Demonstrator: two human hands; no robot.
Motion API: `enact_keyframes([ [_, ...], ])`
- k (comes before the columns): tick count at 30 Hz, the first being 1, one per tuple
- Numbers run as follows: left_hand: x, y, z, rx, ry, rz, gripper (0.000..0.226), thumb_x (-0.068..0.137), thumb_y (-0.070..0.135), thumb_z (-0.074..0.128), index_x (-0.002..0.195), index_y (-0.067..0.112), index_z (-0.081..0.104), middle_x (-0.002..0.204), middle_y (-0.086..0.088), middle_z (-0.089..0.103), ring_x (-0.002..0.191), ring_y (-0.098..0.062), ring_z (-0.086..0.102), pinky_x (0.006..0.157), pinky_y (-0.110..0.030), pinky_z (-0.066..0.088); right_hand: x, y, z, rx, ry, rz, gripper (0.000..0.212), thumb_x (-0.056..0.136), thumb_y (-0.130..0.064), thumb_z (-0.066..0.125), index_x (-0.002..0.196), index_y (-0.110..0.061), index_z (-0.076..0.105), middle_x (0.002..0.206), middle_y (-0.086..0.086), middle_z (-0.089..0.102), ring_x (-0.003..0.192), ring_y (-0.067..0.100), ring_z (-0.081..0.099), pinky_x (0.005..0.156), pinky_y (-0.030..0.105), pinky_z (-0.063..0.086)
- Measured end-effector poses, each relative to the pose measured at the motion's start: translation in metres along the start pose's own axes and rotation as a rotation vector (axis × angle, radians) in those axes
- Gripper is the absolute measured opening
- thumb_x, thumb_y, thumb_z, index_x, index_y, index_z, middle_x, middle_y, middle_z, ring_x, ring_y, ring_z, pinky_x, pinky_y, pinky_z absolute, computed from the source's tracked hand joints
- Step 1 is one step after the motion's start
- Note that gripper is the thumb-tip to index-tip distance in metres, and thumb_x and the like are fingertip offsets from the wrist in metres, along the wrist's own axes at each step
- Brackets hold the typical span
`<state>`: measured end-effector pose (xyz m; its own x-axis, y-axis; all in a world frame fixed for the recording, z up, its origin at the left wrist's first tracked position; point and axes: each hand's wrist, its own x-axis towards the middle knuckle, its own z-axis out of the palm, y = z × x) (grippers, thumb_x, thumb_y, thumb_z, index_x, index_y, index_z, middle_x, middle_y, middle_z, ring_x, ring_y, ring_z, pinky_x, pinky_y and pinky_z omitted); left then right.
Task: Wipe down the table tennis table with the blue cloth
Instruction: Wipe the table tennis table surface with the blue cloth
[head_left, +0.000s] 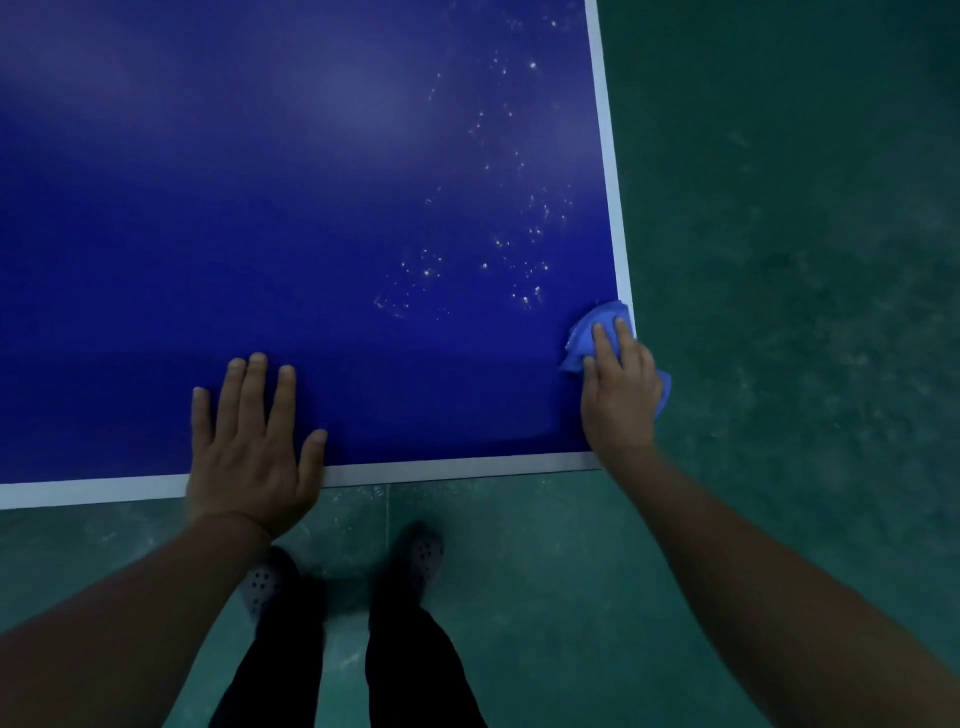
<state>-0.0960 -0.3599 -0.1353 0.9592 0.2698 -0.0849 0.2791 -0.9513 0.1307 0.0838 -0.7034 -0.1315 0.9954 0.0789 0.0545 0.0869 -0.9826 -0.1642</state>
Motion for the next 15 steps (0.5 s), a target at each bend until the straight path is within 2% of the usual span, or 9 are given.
enact_keyframes([
  [3, -0.001, 0.0, 0.0, -0.003, -0.008, -0.012, 0.077, 0.096, 0.053, 0.025, 0.156, 0.004, 0.026, 0.164, -0.021, 0.018, 0.154, -0.035, 0.01, 0.123, -0.059, 0.004, -0.048, 0.004, 0.002, 0.025, 0.057, -0.006, 0.046, 0.1, -0.032, 0.039, 0.137, -0.015, 0.059, 0.148, 0.011, 0.05, 0.119, 0.037, 0.053, 0.091, 0.048, 0.048],
  [5, -0.001, 0.001, 0.0, 0.001, -0.004, -0.012, 0.077, 0.096, 0.053, 0.025, 0.156, 0.004, 0.027, 0.164, -0.021, 0.019, 0.153, -0.035, 0.012, 0.122, -0.059, 0.006, -0.085, 0.011, 0.0, 0.054, 0.05, -0.039, 0.043, 0.099, -0.028, 0.042, 0.135, -0.014, 0.061, 0.147, 0.011, 0.051, 0.117, 0.038, 0.054, 0.092, 0.048, 0.047],
  [9, 0.002, 0.001, 0.0, 0.009, -0.003, -0.014, 0.077, 0.096, 0.053, 0.026, 0.156, 0.004, 0.027, 0.164, -0.021, 0.019, 0.153, -0.035, 0.012, 0.122, -0.059, 0.006, -0.056, 0.024, 0.001, 0.005, 0.075, -0.081, 0.044, 0.1, -0.03, 0.041, 0.133, -0.012, 0.063, 0.146, 0.012, 0.053, 0.111, 0.04, 0.054, 0.088, 0.048, 0.048],
  [12, 0.002, 0.001, 0.0, 0.017, -0.013, -0.014, 0.077, 0.097, 0.053, 0.025, 0.156, 0.004, 0.026, 0.164, -0.021, 0.018, 0.153, -0.035, 0.012, 0.123, -0.059, 0.005, -0.014, 0.017, 0.003, -0.01, 0.095, 0.1, 0.046, 0.101, -0.031, 0.039, 0.138, -0.013, 0.059, 0.15, 0.012, 0.048, 0.115, 0.043, 0.052, 0.091, 0.05, 0.046],
  [15, 0.001, 0.0, 0.0, 0.017, -0.012, -0.009, 0.077, 0.097, 0.053, 0.024, 0.156, 0.003, 0.026, 0.164, -0.022, 0.018, 0.153, -0.036, 0.012, 0.123, -0.058, 0.005, -0.018, -0.018, 0.009, 0.04, 0.124, 0.332, 0.045, 0.101, -0.025, 0.041, 0.144, -0.017, 0.053, 0.155, 0.01, 0.043, 0.128, 0.043, 0.046, 0.1, 0.053, 0.042],
])
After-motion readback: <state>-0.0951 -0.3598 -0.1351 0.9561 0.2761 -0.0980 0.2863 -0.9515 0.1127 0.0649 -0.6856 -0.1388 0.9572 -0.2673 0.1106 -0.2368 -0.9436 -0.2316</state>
